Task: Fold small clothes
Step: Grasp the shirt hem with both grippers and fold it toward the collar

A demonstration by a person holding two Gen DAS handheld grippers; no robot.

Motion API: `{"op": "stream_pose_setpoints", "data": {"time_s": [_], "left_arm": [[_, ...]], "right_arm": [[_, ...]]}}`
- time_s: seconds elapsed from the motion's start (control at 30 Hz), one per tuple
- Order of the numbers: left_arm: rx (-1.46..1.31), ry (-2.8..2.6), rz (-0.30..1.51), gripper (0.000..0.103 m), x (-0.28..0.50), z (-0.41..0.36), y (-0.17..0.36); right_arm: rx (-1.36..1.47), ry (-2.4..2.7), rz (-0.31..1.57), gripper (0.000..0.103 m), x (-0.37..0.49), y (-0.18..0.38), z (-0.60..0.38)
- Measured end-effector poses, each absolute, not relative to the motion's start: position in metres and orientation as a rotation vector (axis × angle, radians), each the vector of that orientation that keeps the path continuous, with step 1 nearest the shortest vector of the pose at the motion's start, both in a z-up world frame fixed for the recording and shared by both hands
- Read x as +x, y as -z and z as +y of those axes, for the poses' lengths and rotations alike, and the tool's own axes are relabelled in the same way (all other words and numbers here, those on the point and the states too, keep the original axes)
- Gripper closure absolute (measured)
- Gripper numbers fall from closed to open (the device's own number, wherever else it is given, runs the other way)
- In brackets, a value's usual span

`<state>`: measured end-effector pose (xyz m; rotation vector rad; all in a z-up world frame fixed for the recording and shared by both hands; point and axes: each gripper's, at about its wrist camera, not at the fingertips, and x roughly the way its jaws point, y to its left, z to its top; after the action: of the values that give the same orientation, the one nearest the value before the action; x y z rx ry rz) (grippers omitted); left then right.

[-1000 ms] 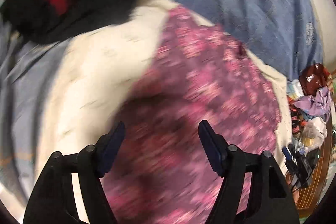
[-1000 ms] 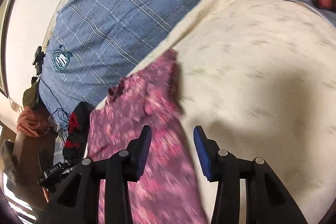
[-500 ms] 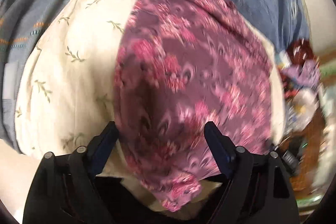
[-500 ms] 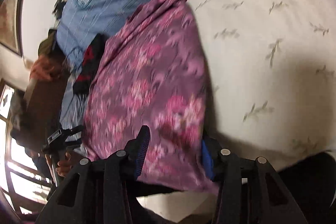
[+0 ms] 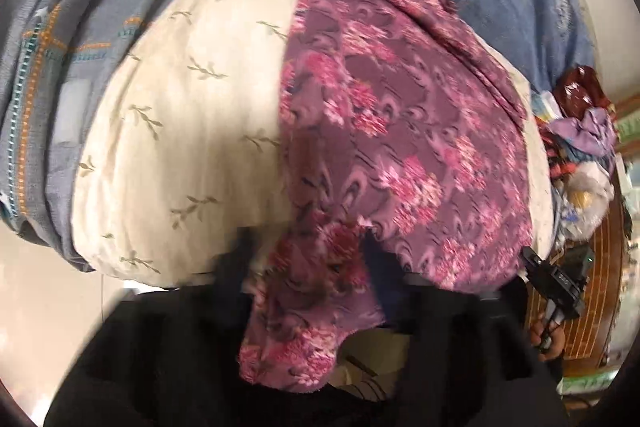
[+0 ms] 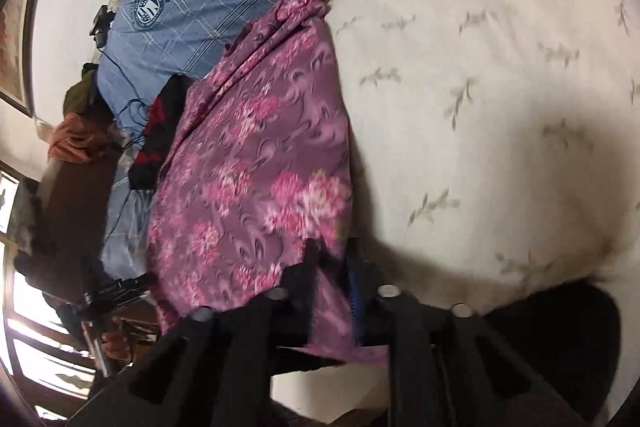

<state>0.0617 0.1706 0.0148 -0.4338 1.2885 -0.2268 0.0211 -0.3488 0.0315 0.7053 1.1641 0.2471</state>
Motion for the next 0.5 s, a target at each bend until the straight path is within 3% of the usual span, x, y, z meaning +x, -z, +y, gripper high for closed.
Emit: {"op": "stream_pose_setpoints", "data": {"time_s": [0.03, 0.17, 0.43, 0.5], "left_arm": [[-0.426, 0.243, 1.293, 0.033, 0.061, 0.167, -0.014], [-0.356, 0.287, 1.33, 0.028, 0.056, 0.148, -0.005], [-0.335, 0.299, 1.433, 0.028, 0.04, 0.15, 0.015], [-0.372, 0.297, 1.463, 0.034, 0.038, 0.153, 0.026]], "right_arm": [[0.688, -0.256, 1.173, 0.071, 0.018, -0.029, -0.347], [0.582, -0.311, 1.199, 0.071, 0.01, -0.028, -0.331], [0.534, -0.389, 1.308, 0.071, 0.002, -0.015, -0.323], [0.515, -0.389, 1.351, 0.075, 0.002, -0.007, -0.319]]}}
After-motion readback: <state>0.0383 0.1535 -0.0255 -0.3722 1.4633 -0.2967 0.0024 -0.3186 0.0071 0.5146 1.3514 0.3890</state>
